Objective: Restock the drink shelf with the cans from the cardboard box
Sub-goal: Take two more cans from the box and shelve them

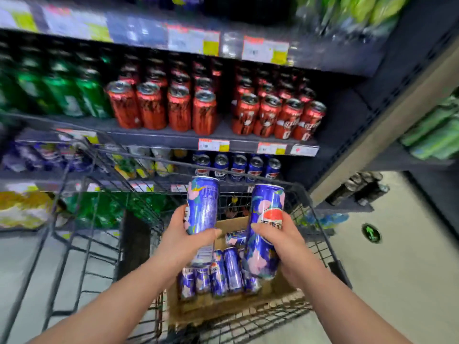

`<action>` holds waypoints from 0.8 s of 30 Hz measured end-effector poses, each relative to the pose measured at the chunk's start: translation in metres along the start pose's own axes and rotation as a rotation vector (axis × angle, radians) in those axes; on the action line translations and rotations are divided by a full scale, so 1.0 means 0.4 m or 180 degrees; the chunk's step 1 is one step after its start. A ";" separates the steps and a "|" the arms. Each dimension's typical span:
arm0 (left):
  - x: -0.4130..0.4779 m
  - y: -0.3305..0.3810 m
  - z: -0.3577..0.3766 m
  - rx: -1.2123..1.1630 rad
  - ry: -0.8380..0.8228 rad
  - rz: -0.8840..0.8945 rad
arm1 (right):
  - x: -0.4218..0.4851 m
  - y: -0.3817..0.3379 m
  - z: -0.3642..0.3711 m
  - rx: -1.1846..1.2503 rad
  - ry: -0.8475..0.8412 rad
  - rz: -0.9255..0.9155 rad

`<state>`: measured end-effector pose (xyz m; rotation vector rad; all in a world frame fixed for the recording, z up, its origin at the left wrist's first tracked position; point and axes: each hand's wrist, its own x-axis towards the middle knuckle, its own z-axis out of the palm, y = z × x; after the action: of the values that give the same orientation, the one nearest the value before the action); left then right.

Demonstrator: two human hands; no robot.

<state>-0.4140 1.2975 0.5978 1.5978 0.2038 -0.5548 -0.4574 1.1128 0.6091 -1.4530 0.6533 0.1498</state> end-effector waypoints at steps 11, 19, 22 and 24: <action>-0.380 0.022 -0.015 0.0078 0.0320 0.0736 | -0.345 0.011 -0.004 -0.0189 0.0058 -0.0753; -0.624 0.062 -0.101 0.0101 0.0763 0.1090 | -0.579 -0.039 0.063 -0.0120 -0.0184 -0.1084; -0.682 0.094 -0.176 0.0084 0.0979 0.1297 | -0.642 -0.076 0.125 -0.0200 -0.0283 -0.1286; -0.711 0.109 -0.240 0.0031 0.1061 0.1356 | -0.673 -0.096 0.177 -0.0244 -0.0383 -0.1402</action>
<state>-0.6183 1.4418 0.7697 1.6749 0.1026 0.0411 -0.6370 1.2520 0.7746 -1.6140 0.2214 -0.0823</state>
